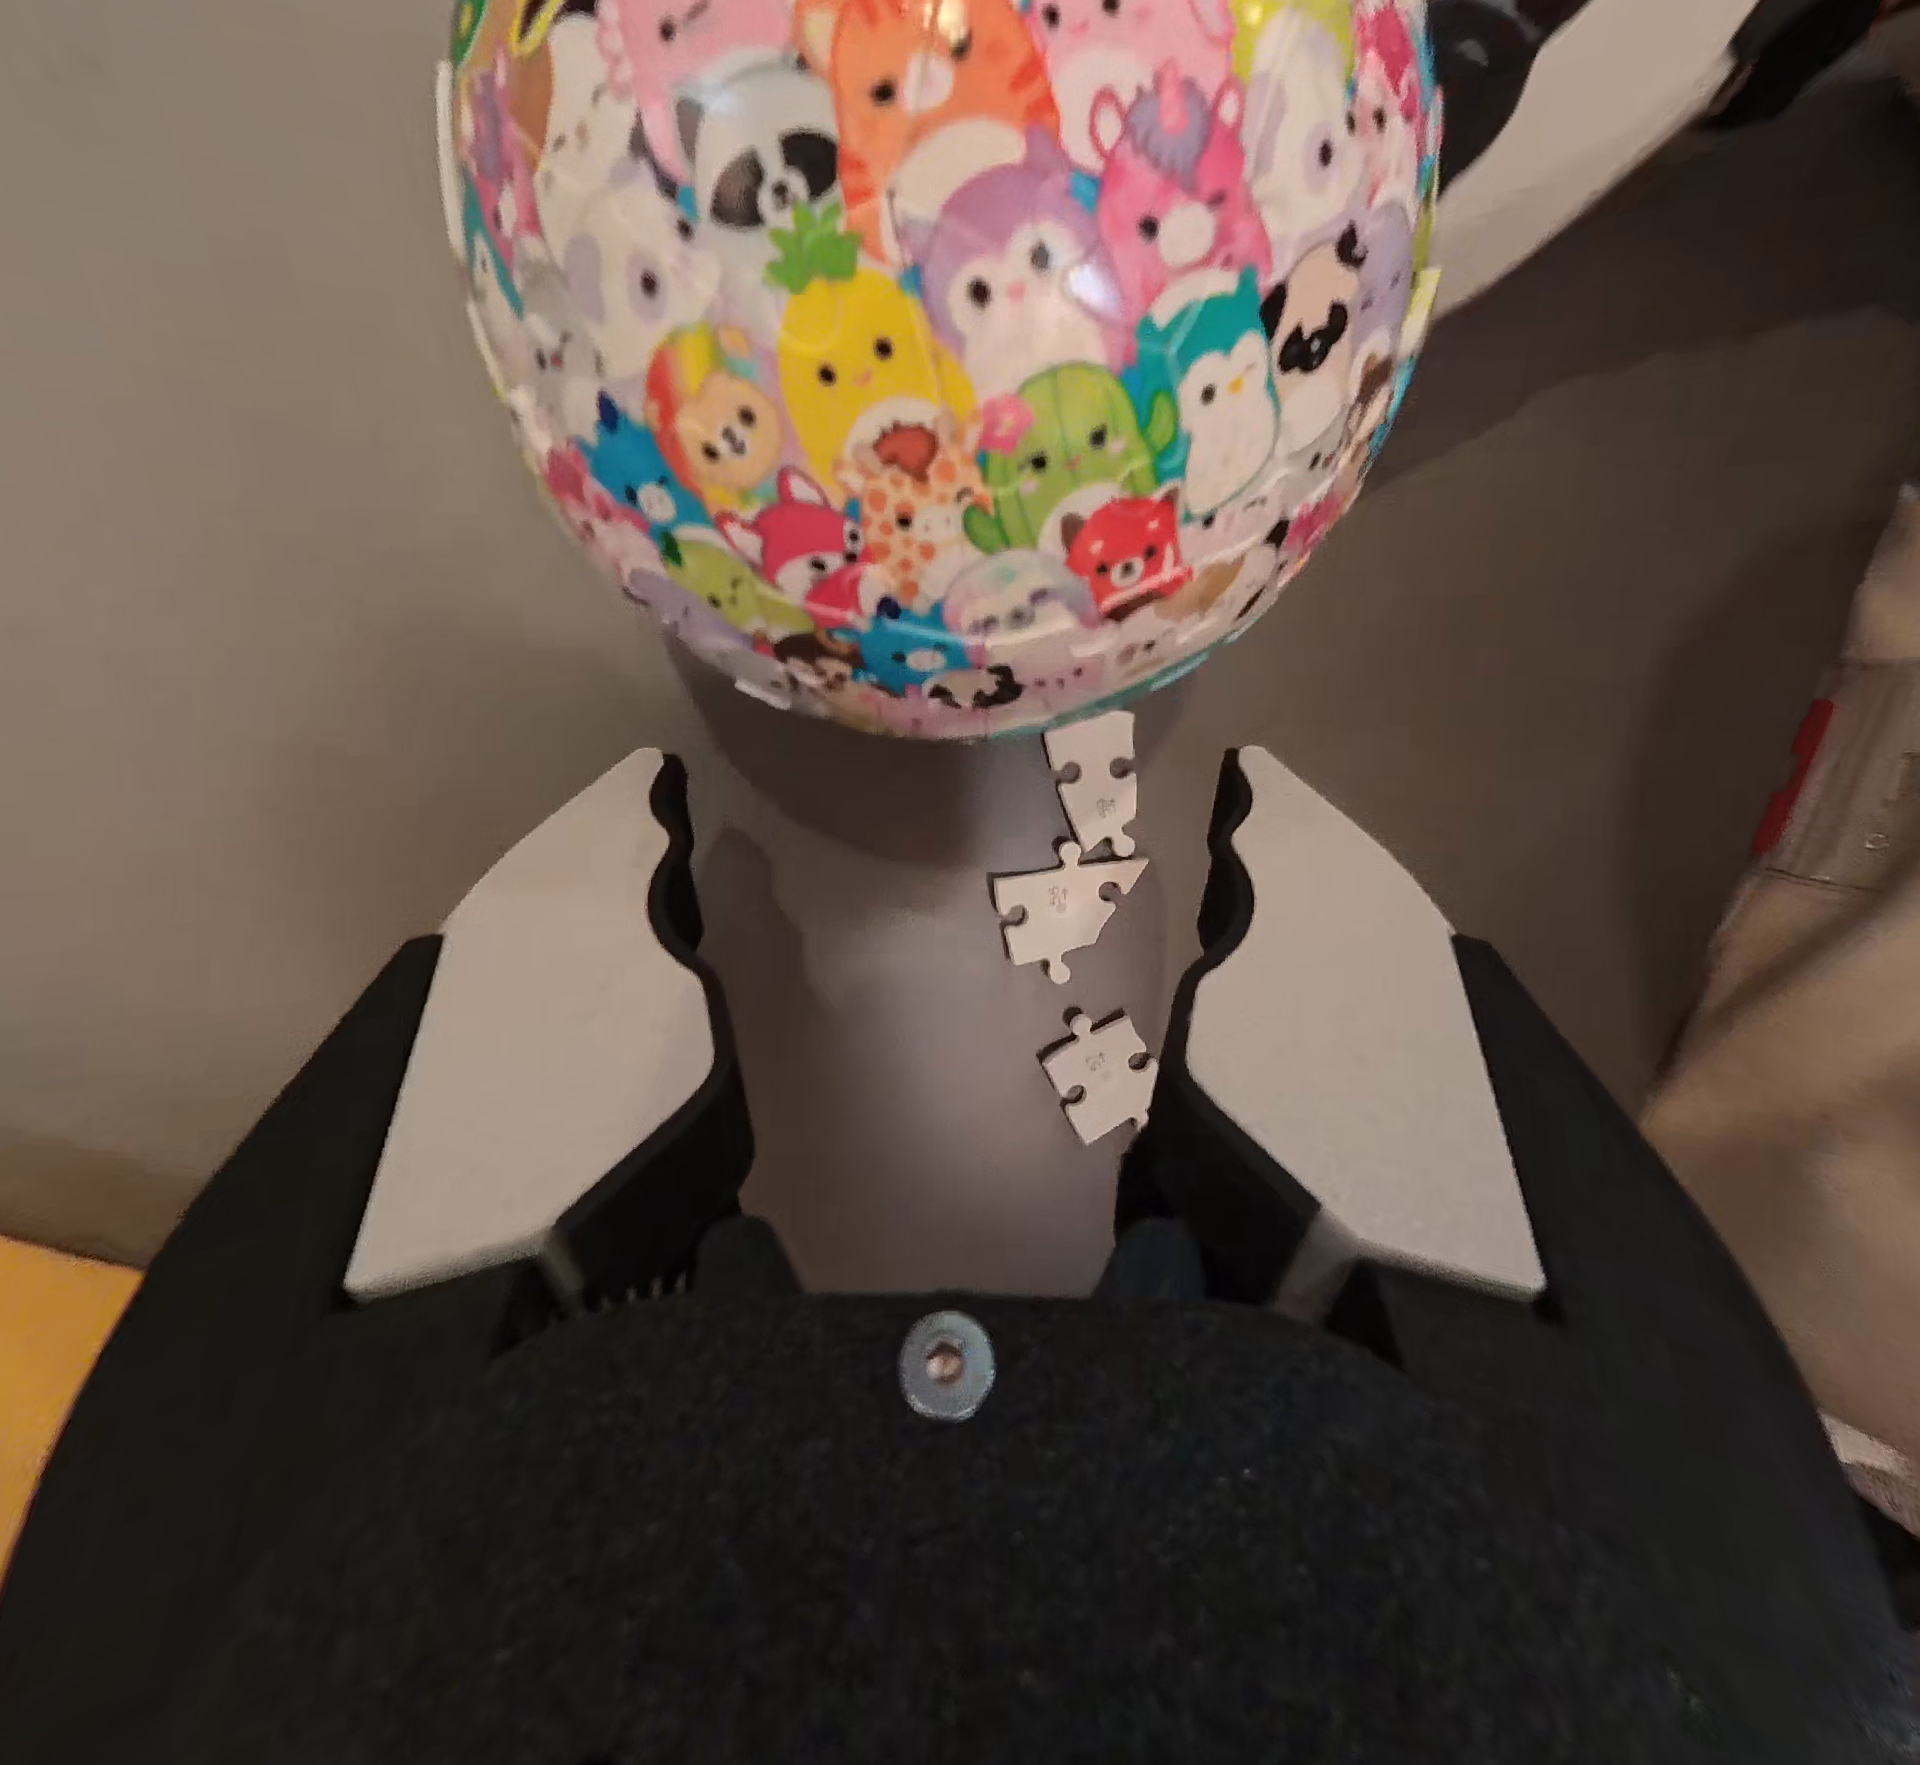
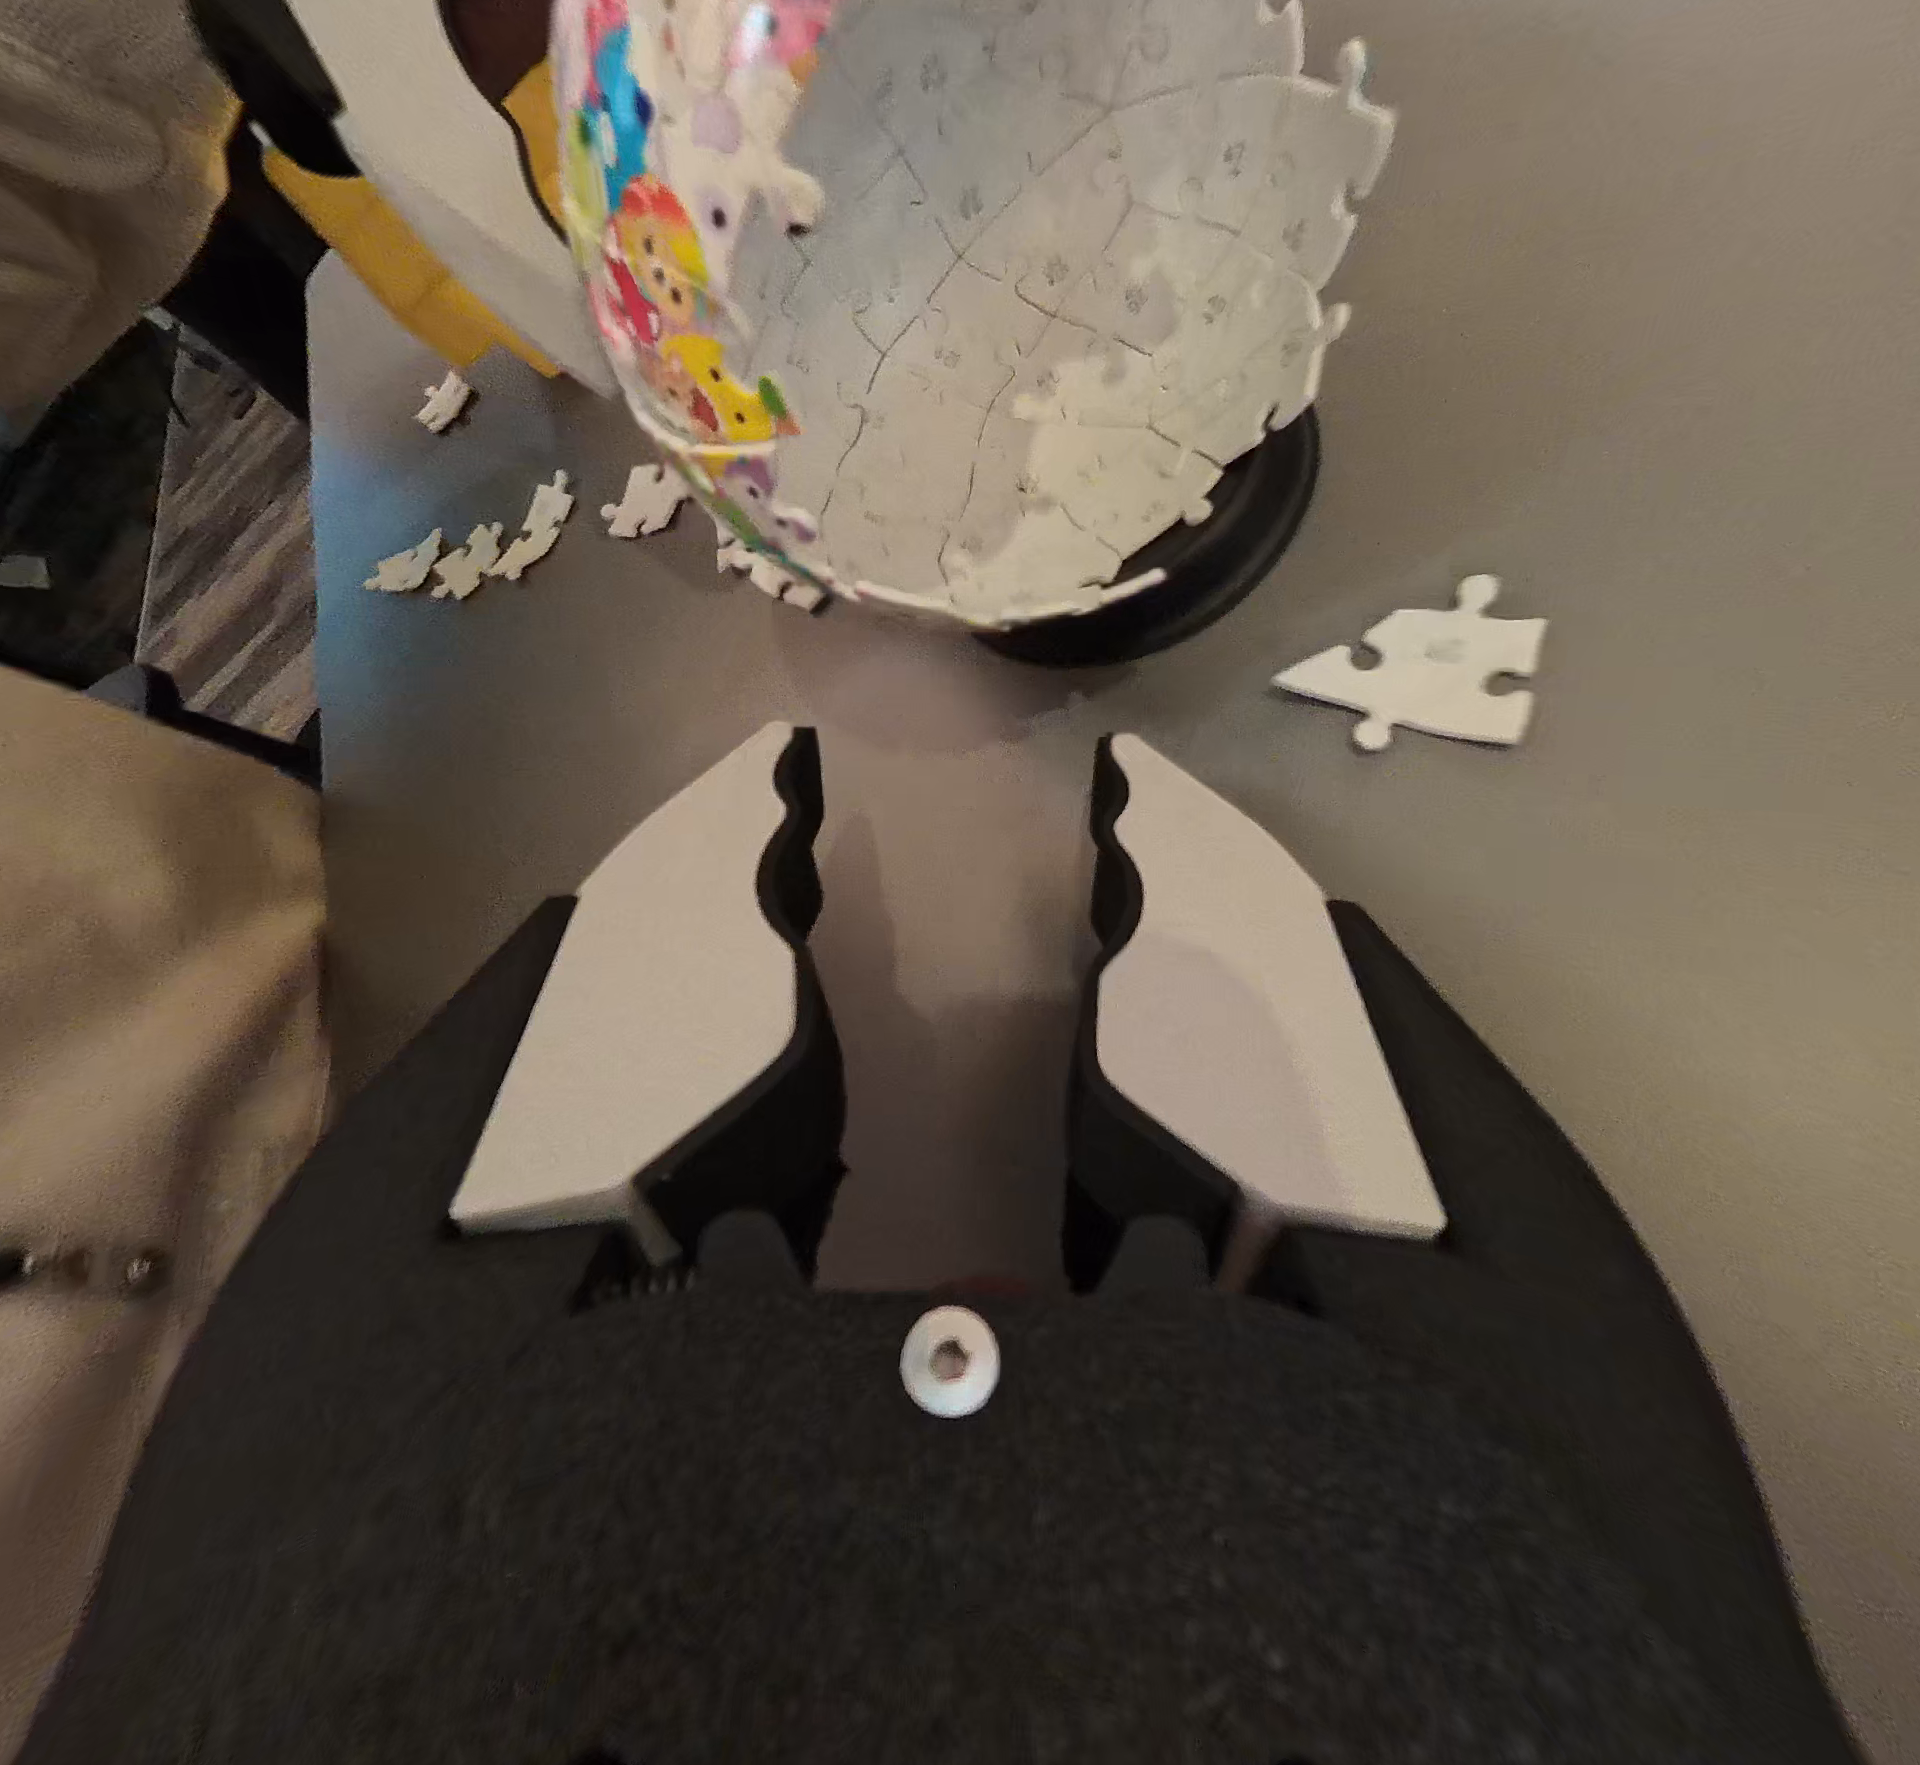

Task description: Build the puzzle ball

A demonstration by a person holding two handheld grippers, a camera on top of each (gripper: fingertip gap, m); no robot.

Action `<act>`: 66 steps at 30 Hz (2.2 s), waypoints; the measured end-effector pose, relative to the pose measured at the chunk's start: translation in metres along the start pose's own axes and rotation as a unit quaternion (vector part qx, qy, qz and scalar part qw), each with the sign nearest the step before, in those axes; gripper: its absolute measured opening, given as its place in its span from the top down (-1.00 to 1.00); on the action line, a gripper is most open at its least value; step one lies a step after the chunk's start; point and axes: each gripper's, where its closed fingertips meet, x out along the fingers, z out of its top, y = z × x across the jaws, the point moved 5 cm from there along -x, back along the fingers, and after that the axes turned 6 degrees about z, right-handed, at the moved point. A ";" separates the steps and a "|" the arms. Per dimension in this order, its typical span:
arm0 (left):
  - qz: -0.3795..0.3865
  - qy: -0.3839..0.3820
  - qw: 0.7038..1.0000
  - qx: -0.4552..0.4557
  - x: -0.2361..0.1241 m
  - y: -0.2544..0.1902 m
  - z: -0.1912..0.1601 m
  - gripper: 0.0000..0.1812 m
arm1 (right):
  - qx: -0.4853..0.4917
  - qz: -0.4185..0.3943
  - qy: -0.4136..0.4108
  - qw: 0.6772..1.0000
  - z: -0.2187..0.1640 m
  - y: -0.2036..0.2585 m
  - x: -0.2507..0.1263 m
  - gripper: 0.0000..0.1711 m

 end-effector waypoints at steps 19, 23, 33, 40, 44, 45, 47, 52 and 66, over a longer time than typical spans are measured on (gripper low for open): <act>0.001 -0.115 0.989 -0.096 -0.029 -0.091 -0.031 0.08 | -0.173 0.249 -0.056 0.951 0.042 0.010 0.009 0.80; 0.006 -0.124 0.987 -0.098 -0.036 -0.097 -0.034 0.08 | -0.159 0.261 -0.062 0.950 0.043 0.008 0.009 0.87; 0.008 -0.136 0.985 -0.107 -0.041 -0.101 -0.037 0.08 | -0.158 0.272 -0.051 0.948 0.042 0.009 0.013 0.91; 0.007 -0.136 0.985 -0.102 -0.034 -0.102 -0.032 0.08 | -0.153 0.284 -0.042 0.946 0.043 0.010 0.015 0.92; 0.006 -0.137 0.985 -0.101 -0.024 -0.104 -0.028 0.09 | -0.162 0.279 -0.037 0.946 0.043 0.011 0.015 0.87; 0.005 -0.138 0.985 -0.100 -0.022 -0.105 -0.027 0.10 | -0.163 0.277 -0.036 0.946 0.043 0.011 0.015 0.83; 0.008 -0.138 0.985 -0.100 -0.018 -0.106 -0.025 0.10 | -0.164 0.271 -0.035 0.948 0.043 0.011 0.014 0.78; 0.013 -0.166 0.981 -0.104 -0.011 -0.109 -0.015 0.14 | -0.169 0.262 -0.036 0.949 0.042 0.011 0.015 0.78; 0.176 -0.114 0.975 -0.073 -0.022 -0.063 -0.015 0.10 | -0.185 0.133 -0.024 0.973 0.045 0.014 -0.012 0.63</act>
